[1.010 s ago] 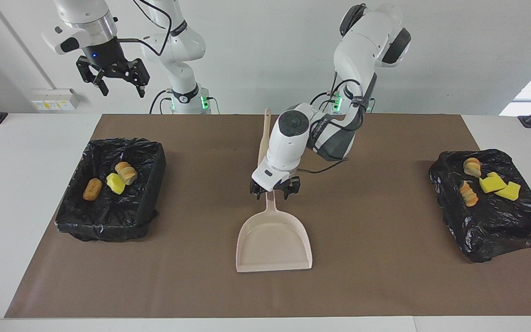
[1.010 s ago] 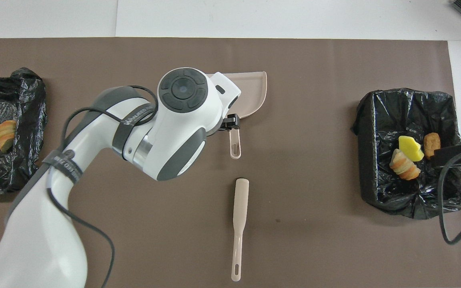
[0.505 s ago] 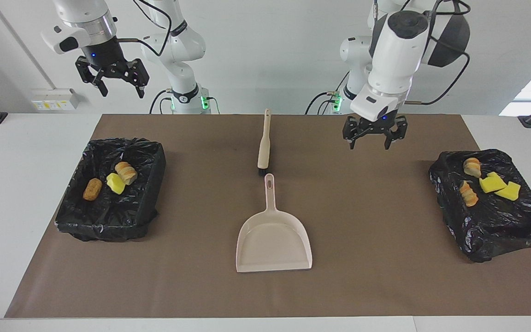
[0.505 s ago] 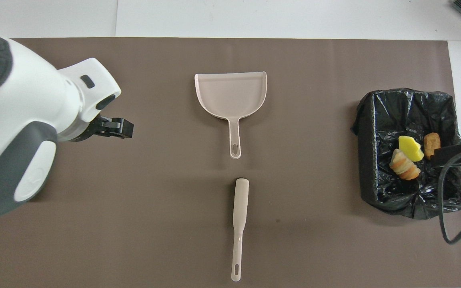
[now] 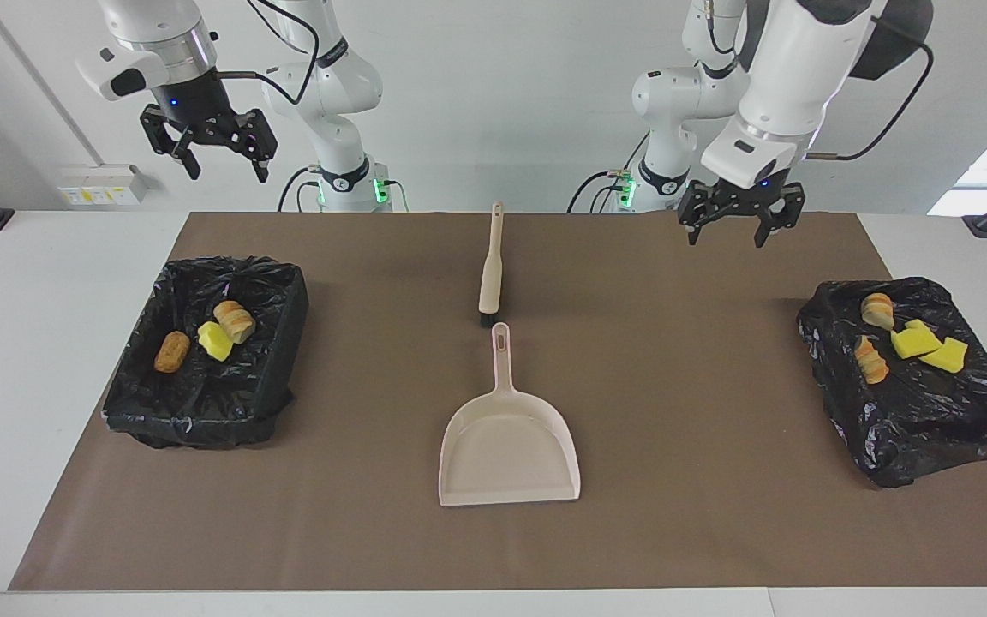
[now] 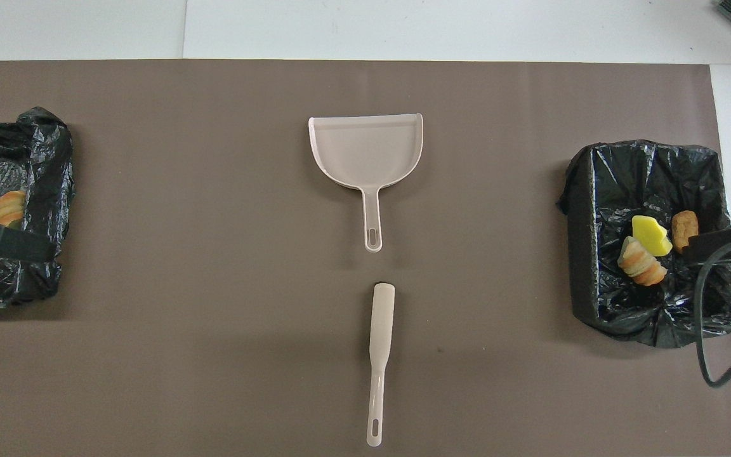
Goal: Sweep and dump trash in bin
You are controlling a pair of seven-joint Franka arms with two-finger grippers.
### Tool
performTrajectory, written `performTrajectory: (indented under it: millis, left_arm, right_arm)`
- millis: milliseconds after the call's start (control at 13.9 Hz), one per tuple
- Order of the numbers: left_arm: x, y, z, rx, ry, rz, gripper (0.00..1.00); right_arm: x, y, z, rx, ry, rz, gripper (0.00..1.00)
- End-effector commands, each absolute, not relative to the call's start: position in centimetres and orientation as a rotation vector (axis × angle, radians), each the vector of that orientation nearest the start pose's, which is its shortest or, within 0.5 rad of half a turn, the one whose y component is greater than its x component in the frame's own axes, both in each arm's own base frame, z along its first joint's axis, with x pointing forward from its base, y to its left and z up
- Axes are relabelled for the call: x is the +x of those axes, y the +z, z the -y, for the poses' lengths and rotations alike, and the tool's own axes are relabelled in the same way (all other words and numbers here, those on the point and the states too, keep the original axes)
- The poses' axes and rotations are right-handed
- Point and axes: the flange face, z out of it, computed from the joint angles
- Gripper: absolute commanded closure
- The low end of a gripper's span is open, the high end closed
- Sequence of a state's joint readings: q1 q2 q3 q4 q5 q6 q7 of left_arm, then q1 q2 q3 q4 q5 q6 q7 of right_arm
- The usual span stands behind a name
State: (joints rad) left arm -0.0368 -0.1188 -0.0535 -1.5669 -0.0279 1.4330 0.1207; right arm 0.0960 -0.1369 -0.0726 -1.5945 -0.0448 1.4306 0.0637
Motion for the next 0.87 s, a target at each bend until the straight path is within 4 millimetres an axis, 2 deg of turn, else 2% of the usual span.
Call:
performTrajectory:
  millis: [0,144,361,793]
  left_arm:
    - [49.8,69.3,5.8,-3.154,0.063,-0.376,0.0]
    - [50.6,70.2,5.8,-3.158,0.068,-0.375,0.0]
    - [50.4,70.9,5.5,-3.157,0.046,-0.367,0.0]
    - [50.7,70.6,4.2,-3.158,0.067,-0.322,0.0]
  right_arm:
    - [49.6,67.6,0.0,-3.169,0.028,-0.062,0.0]
    - [49.6,67.6,-0.1,-3.169,0.028,-0.057,0.0]
    - [49.6,67.6,0.0,-3.169,0.028,-0.057,0.0]
    - [49.6,67.6,0.0,-3.169,0.028,-0.06,0.0]
